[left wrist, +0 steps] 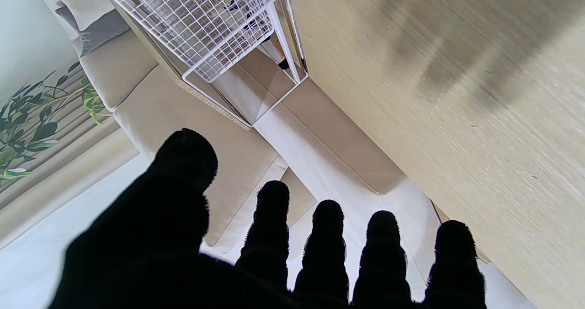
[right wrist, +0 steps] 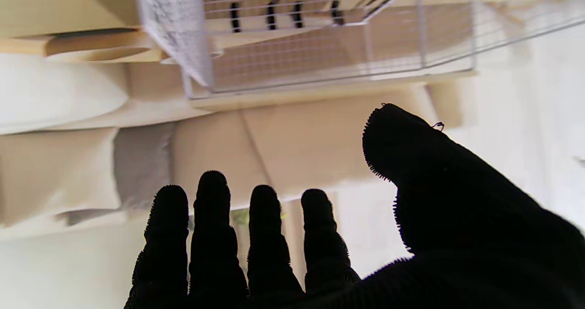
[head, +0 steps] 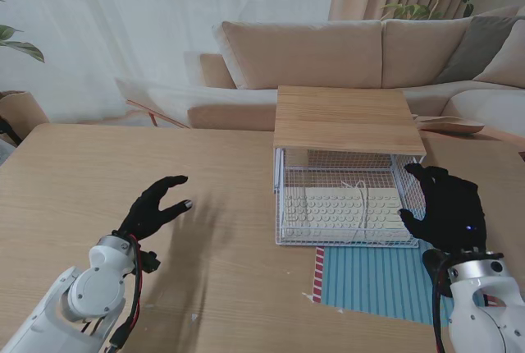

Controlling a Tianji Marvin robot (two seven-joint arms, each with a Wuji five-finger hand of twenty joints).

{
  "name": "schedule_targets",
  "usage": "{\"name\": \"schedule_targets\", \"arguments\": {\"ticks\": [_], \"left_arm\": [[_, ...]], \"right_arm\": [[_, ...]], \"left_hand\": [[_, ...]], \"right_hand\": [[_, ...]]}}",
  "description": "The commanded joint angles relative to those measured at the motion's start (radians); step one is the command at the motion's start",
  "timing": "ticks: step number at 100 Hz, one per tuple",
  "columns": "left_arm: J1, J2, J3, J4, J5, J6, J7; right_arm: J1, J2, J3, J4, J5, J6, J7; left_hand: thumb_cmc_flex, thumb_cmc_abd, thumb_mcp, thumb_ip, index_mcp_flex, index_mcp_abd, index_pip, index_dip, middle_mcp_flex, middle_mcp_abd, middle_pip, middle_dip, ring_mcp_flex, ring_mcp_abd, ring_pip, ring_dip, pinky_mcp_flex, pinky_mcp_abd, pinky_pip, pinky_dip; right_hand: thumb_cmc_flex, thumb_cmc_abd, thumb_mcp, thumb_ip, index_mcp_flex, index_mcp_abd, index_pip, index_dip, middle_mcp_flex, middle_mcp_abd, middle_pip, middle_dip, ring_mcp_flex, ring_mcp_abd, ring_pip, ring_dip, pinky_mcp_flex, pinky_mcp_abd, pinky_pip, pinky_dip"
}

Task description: Unroll the mouse pad and set up the keyboard and mouse from the tabletop organizer

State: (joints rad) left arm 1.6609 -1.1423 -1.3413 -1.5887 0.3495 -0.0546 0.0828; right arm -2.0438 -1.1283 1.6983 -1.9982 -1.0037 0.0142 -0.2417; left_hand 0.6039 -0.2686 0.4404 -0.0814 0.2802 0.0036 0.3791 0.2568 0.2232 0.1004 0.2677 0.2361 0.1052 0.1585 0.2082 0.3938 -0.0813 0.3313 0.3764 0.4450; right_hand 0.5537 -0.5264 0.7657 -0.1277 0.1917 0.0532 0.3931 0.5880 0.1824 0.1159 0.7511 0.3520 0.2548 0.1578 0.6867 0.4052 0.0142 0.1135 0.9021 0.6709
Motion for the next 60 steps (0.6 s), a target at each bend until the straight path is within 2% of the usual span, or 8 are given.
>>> {"name": "schedule_targets", "arguments": {"ticks": [1, 26, 60], "left_arm": [[0.002, -0.003, 0.001, -0.007, -0.003, 0.004, -0.014], [0.004, -0.003, -0.003, -0.009, -0.005, 0.004, -0.016], [0.003, -0.003, -0.01, -0.007, -0.009, 0.005, -0.016]], "right_arm": [[0.038, 0.011, -0.02, -0.038, 0.001, -0.008, 0.045], [0.213, 0.045, -0.116, -0.024, 0.038, -0.047, 0.276], [0.486, 0.084, -0.313, 0.136, 0.112, -0.022, 0.533]], "left_hand": [[0.002, -0.014, 0.016, 0.037, -0.004, -0.002, -0.011, -0.007, -0.024, 0.014, -0.011, -0.008, -0.037, -0.003, -0.021, 0.015, -0.01, 0.007, -0.038, 0.01], [0.0, -0.015, 0.017, 0.037, -0.005, -0.002, -0.012, -0.007, -0.024, 0.014, -0.01, -0.008, -0.037, -0.002, -0.02, 0.015, -0.01, 0.007, -0.036, 0.01], [-0.002, -0.014, 0.018, 0.037, -0.006, -0.003, -0.012, -0.008, -0.023, 0.013, -0.011, -0.008, -0.037, -0.003, -0.02, 0.015, -0.01, 0.006, -0.035, 0.01]], "right_hand": [[-0.022, 0.036, -0.018, 0.04, 0.003, 0.027, 0.0, -0.015, -0.006, 0.012, 0.046, 0.017, 0.027, 0.005, 0.013, 0.013, 0.014, -0.013, -0.02, 0.012], [-0.047, 0.046, -0.046, 0.04, 0.026, 0.059, -0.003, -0.033, 0.025, 0.026, 0.057, 0.017, 0.042, 0.007, -0.005, 0.008, 0.02, -0.009, -0.053, -0.034], [-0.051, 0.064, -0.079, 0.042, 0.038, 0.065, -0.019, -0.041, 0.023, 0.023, 0.042, 0.01, 0.037, 0.0, -0.023, 0.001, 0.015, -0.015, -0.07, -0.062]]}}
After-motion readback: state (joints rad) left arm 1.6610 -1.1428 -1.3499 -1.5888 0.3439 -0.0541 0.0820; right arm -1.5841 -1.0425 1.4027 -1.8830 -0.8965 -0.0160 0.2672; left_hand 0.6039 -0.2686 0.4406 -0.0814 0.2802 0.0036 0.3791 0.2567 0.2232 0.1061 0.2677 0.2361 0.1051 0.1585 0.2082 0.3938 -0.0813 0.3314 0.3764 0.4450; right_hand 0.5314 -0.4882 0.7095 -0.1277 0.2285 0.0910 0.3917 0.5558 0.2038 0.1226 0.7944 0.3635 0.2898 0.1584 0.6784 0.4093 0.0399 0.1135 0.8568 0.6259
